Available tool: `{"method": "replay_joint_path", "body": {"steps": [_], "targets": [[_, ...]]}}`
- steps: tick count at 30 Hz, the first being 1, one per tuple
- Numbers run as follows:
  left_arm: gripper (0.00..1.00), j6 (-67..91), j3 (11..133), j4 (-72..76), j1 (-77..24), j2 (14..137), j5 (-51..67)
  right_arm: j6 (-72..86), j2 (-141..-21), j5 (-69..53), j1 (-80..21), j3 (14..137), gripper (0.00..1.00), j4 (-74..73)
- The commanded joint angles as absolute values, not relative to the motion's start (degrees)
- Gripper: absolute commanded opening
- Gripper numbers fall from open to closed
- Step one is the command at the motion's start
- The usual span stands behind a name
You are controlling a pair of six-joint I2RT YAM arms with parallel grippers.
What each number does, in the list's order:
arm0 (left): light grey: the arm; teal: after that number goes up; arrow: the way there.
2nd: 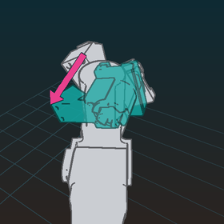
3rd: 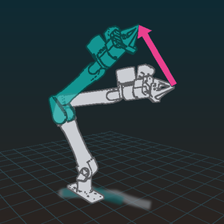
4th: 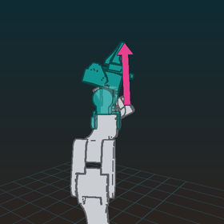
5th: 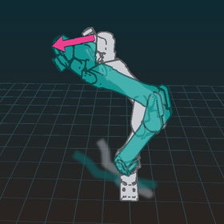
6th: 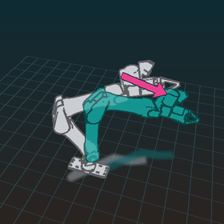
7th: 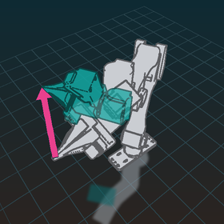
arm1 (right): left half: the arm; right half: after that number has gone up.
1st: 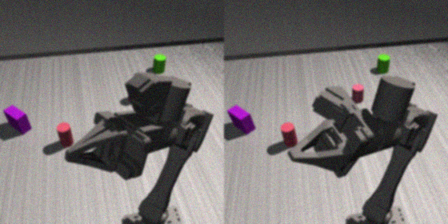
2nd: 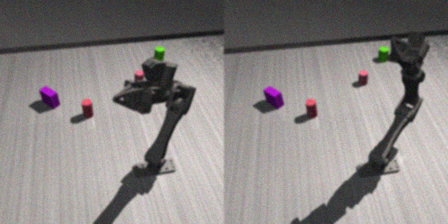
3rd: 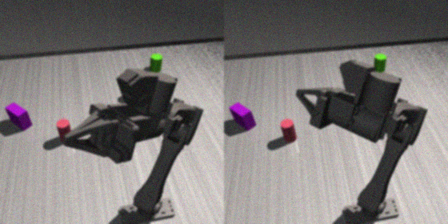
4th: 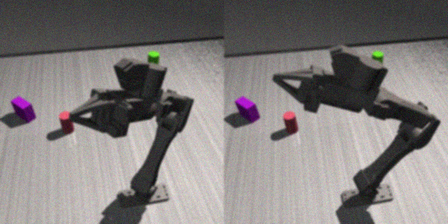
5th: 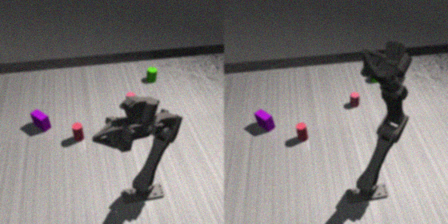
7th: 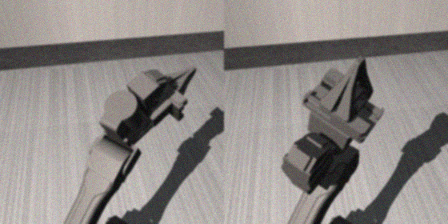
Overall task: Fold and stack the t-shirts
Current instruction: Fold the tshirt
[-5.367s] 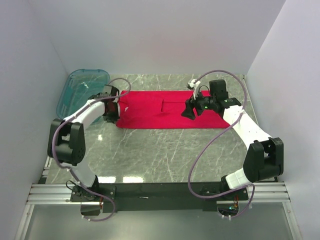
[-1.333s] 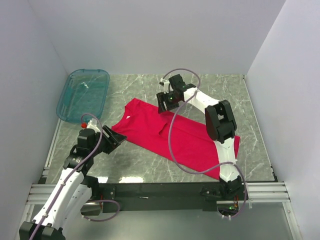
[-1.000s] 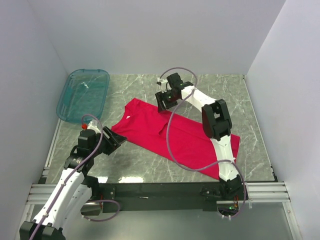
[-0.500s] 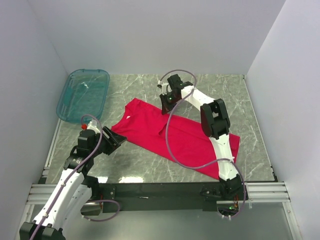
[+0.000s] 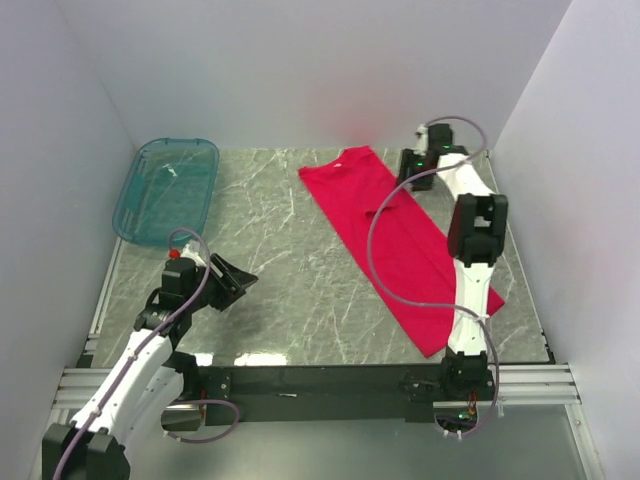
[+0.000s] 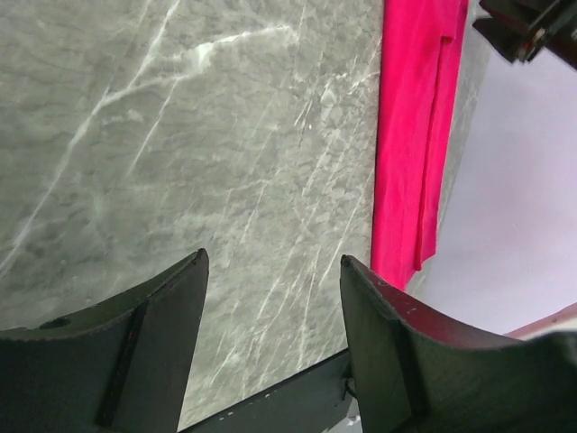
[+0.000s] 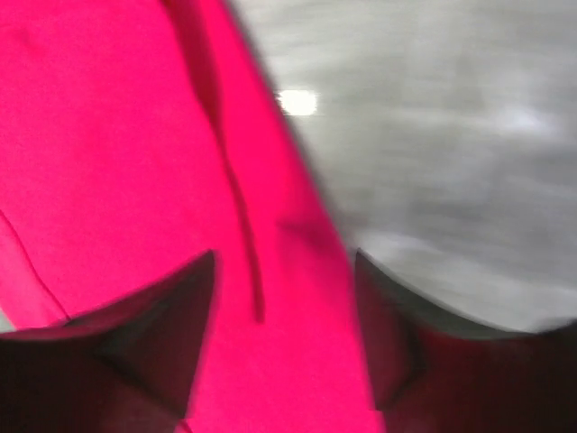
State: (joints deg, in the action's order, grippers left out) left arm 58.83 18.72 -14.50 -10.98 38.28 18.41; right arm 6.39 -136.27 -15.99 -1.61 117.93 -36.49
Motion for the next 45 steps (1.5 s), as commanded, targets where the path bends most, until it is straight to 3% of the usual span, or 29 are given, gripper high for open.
{"method": "replay_joint_path", "body": {"steps": [1,3,11,14,16,22,27,40,43,45], "targets": [[0.65,59.7,19.0,-5.1,-11.2,43.7,21.4,6.3,-131.8,-15.4,1.0,115.8,0.73,-35.4],[0.65,59.3,21.0,-0.5,-11.8,48.1,22.1,2.2,-127.3,-16.6,1.9,111.7,0.83,-35.2],[0.57,59.1,43.0,8.9,-25.8,85.0,17.0,-13.3,-99.2,-26.2,2.0,82.7,0.89,-25.2],[0.54,60.6,52.1,9.8,-29.3,97.2,14.4,-10.4,-81.9,-22.7,2.6,70.6,0.91,-16.5],[0.54,62.0,56.5,9.1,-30.2,104.4,13.6,-7.0,-76.3,-22.7,4.1,63.7,0.99,-12.1],[0.54,64.4,72.4,4.8,-33.7,118.9,12.7,-1.6,-66.0,-40.8,8.6,57.9,0.96,-13.7],[0.48,66.4,79.6,2.4,-34.7,125.0,11.3,-1.8,-60.6,-43.1,11.2,53.9,0.96,-10.9],[0.17,66.1,83.1,2.3,-34.8,131.0,13.4,-0.2,-60.4,-48.7,15.9,52.0,0.96,-9.5],[0.01,65.3,81.6,2.5,-34.5,129.4,12.4,-0.1,-60.6,-49.0,16.3,51.9,0.96,-9.5],[0.01,64.4,79.4,2.0,-34.1,127.0,11.2,-0.1,-60.6,-49.4,16.3,51.9,0.96,-9.4]]}}
